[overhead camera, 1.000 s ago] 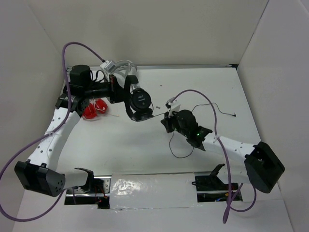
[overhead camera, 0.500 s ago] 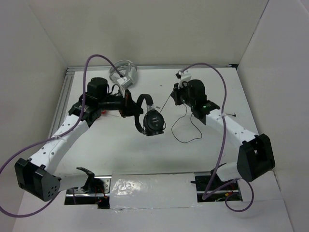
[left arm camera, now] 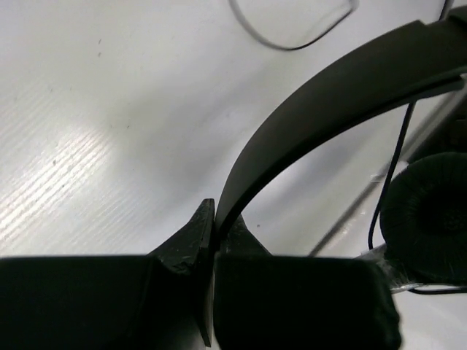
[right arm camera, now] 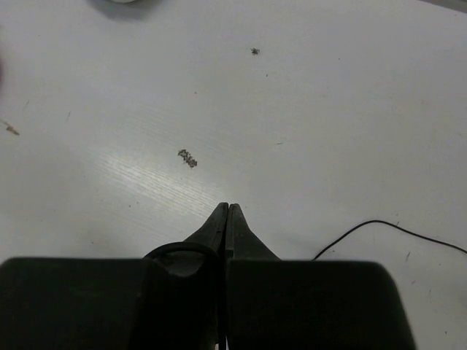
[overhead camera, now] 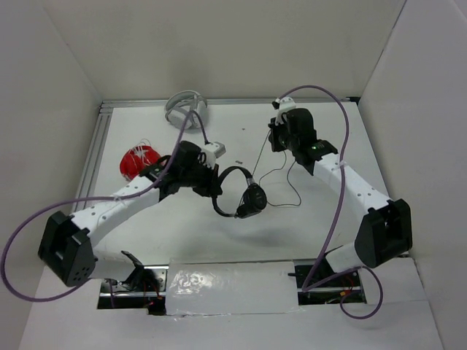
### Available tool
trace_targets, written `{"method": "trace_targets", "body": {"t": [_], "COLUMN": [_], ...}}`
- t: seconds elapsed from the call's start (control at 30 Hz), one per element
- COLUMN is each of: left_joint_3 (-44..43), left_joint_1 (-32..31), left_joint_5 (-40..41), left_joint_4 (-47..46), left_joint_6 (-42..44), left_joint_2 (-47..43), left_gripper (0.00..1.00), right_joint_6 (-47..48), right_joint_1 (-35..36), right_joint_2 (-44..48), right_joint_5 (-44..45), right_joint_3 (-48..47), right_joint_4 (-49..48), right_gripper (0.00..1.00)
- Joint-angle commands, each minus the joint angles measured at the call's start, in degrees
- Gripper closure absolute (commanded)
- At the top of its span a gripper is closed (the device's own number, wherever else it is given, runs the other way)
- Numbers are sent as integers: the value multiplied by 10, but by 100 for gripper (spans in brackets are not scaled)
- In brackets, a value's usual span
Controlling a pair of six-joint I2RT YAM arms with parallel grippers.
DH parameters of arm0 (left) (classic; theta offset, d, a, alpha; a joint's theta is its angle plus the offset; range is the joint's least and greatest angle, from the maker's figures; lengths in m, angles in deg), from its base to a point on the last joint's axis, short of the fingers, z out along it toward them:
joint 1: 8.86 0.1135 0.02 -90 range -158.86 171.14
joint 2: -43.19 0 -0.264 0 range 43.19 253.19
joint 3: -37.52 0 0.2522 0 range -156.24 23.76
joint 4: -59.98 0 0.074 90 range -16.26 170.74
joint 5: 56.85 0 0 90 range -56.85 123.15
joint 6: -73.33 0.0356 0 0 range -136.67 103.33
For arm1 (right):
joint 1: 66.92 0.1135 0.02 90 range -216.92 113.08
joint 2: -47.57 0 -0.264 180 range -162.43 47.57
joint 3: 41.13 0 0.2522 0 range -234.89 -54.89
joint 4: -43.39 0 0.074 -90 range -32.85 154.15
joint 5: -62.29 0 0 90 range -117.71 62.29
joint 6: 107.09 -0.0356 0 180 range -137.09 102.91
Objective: Wrap the headphones
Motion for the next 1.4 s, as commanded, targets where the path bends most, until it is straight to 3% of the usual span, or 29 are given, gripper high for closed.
{"method": "trace_targets", "body": {"t": [0.0,0.13,0.4,0.5,0.67,0.77,0.8,0.97,1.07,1.17,1.2,1.37], "left_joint_3": [-53,-121,-233,-265,-234,-244,-259,-351,-413,-470,-483,-472], "left_joint_1": [-46,-74,-45,-32,-16,-3,14,65,95,109,112,136], "left_joint_5": [133,236,324,347,340,348,352,369,373,378,372,313], "left_joint_4": [73,153,259,301,283,304,314,381,404,431,425,357], "left_joint_6": [-41,-92,-203,-234,-243,-272,-297,-345,-370,-398,-395,-375], "left_joint_2": [53,160,282,305,278,278,283,311,320,327,325,268], "left_gripper": [100,100,100,100,100,100,100,100,100,100,100,100], "right_joint_6": [36,32,16,-13,-67,-60,-56,-80,-99,-91,-87,-94], "right_joint_1": [24,70,165,202,203,218,256,302,316,328,331,346], "right_joint_2": [36,34,72,83,74,68,69,76,95,115,120,114], "right_joint_5": [37,109,195,270,350,323,315,292,232,114,64,20], "right_joint_3": [-22,-49,-67,-71,-100,-103,-97,-72,-44,2,24,82], "right_joint_4": [4,34,94,117,170,175,172,175,157,97,85,8], "right_gripper": [100,100,100,100,100,100,100,100,100,100,100,100]}}
